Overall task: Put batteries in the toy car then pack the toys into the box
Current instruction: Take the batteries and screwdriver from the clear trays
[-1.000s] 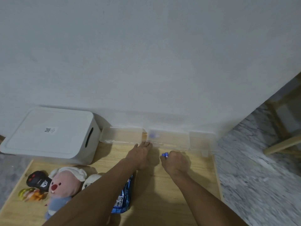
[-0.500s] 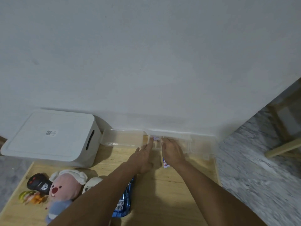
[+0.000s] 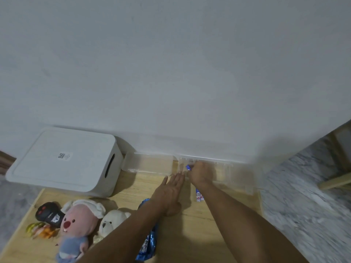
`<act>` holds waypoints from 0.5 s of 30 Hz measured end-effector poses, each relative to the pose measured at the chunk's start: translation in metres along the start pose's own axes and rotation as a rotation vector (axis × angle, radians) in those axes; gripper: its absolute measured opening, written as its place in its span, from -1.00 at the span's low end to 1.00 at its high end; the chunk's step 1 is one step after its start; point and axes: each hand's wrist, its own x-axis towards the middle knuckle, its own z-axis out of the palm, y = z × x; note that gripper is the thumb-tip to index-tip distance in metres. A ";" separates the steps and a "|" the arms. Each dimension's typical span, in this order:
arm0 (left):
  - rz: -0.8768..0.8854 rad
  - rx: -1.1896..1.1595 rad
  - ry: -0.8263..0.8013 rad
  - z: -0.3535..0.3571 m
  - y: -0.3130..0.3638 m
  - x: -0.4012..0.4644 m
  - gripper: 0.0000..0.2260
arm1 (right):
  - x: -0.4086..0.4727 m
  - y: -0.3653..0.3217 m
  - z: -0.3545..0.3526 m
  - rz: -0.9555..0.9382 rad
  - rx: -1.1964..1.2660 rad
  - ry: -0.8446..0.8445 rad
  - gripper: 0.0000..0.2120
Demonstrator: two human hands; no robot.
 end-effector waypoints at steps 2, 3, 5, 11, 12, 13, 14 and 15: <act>-0.004 0.015 -0.011 0.002 0.001 0.002 -0.16 | 0.001 -0.003 -0.001 0.009 0.012 0.000 -0.82; -0.011 0.020 -0.014 0.002 0.001 0.003 -0.16 | 0.001 -0.004 -0.002 0.011 0.021 -0.001 -0.83; -0.029 0.036 -0.027 0.002 0.004 0.004 -0.17 | -0.001 -0.003 -0.005 0.019 0.075 -0.012 -0.87; -0.051 0.040 -0.025 0.002 0.012 0.002 -0.16 | -0.025 0.016 -0.019 -0.024 0.283 0.013 -0.83; -0.054 0.035 -0.025 0.002 0.013 0.002 -0.15 | -0.031 0.021 -0.022 -0.023 0.299 0.040 -0.81; -0.057 0.026 -0.028 0.002 0.013 0.003 -0.15 | -0.035 0.027 -0.025 -0.012 0.308 0.067 -0.81; -0.060 0.017 -0.030 0.001 0.014 0.004 -0.15 | -0.040 0.034 -0.027 0.004 0.315 0.083 -0.81; -0.062 0.012 -0.032 0.000 0.015 0.004 -0.14 | -0.044 0.040 -0.027 0.022 0.327 0.089 -0.82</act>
